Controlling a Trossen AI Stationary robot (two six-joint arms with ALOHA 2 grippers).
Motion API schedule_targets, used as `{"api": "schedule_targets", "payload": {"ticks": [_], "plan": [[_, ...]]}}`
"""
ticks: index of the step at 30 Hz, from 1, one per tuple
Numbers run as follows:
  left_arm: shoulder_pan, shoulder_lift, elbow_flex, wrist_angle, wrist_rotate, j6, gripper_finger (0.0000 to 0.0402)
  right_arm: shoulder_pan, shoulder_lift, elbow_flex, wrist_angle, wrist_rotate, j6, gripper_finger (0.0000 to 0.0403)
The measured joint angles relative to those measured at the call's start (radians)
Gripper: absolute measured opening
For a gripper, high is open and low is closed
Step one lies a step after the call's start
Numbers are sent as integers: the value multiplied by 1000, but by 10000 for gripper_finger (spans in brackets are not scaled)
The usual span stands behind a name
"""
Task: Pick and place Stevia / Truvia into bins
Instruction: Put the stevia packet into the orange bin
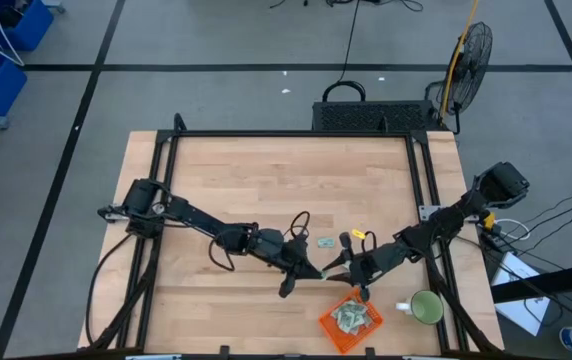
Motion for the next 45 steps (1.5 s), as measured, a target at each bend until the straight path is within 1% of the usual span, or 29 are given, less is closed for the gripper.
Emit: {"api": "schedule_targets", "payload": {"ticks": [6, 9, 17, 21, 26, 29, 33, 40, 42, 45], "plan": [[-1, 0, 0, -25, -24, -30, 5, 0, 0, 0, 38, 6, -13, 117], [-1, 0, 0, -24, -24, -32, 3, 0, 0, 0, 36, 49, -24, 116], [-3, 0, 0, -24, -32, -41, 4, 0, 0, 0, 36, 51, -25, 111], [-3, 0, 0, -24, -32, -69, 11, 0, 0, 0, 34, 51, -26, 80], [-2, 0, 0, -25, -32, -65, 6, 0, 0, 0, 21, 51, -54, 13], [-2, 0, 0, -26, -41, -16, 9, 0, 0, 0, 20, 51, -52, 11], [-7, 0, 0, -27, -49, 64, 44, 0, 0, 0, 9, 52, -50, 14], [-8, 0, 0, -32, -51, 62, 130, 7, -1, 0, -43, 52, -25, 6], [-7, 0, 0, -48, -64, 65, 145, 24, -10, 0, -68, 52, -2, 6], [0, 0, 0, -87, -114, 65, 155, 68, -42, 0, -96, 52, 55, 8]]}}
